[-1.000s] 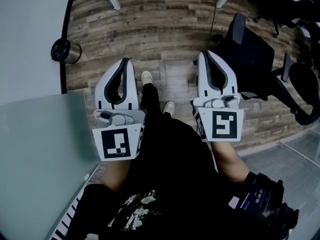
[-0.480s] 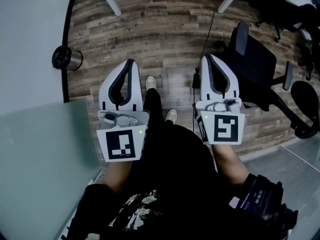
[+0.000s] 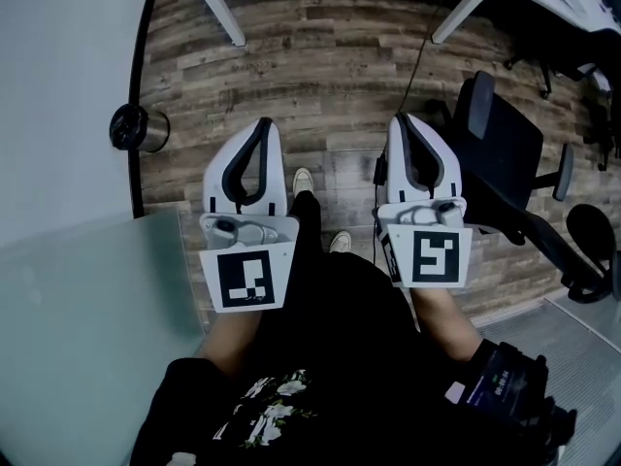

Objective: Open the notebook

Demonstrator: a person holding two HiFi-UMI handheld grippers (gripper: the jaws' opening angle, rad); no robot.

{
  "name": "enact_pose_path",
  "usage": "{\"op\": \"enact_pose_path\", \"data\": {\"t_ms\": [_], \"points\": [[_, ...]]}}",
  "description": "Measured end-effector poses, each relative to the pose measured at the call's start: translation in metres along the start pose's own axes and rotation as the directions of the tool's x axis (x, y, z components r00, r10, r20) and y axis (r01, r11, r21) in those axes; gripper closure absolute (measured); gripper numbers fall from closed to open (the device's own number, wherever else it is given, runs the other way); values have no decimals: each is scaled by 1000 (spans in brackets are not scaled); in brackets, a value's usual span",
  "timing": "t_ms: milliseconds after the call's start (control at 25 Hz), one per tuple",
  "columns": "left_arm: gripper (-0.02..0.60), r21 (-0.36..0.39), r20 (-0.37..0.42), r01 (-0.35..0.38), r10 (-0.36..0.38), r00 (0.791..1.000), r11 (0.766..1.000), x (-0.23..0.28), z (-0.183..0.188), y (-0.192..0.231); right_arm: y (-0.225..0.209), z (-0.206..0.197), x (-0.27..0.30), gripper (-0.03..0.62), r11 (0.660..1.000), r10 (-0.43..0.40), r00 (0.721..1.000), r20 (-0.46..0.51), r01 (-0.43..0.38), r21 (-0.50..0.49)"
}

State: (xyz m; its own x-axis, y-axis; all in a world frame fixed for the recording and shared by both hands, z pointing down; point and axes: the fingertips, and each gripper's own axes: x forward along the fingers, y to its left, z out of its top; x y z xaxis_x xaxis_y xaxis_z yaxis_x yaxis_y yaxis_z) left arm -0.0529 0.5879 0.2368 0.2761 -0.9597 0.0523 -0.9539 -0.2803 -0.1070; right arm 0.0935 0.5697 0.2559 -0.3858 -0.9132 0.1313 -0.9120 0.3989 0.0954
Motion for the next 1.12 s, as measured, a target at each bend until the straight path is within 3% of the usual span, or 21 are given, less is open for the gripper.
{"op": "enact_pose_path", "data": {"t_ms": [640,1120], "points": [[572,11,6,46,-47,999,999,63,10,52,5,35,79,530,1000,-20,999,34,20,-13],[572,19,61,110,-111,992,994,95,15,80,12,49,113,530,997,-69,996,52,71,-38]]}}
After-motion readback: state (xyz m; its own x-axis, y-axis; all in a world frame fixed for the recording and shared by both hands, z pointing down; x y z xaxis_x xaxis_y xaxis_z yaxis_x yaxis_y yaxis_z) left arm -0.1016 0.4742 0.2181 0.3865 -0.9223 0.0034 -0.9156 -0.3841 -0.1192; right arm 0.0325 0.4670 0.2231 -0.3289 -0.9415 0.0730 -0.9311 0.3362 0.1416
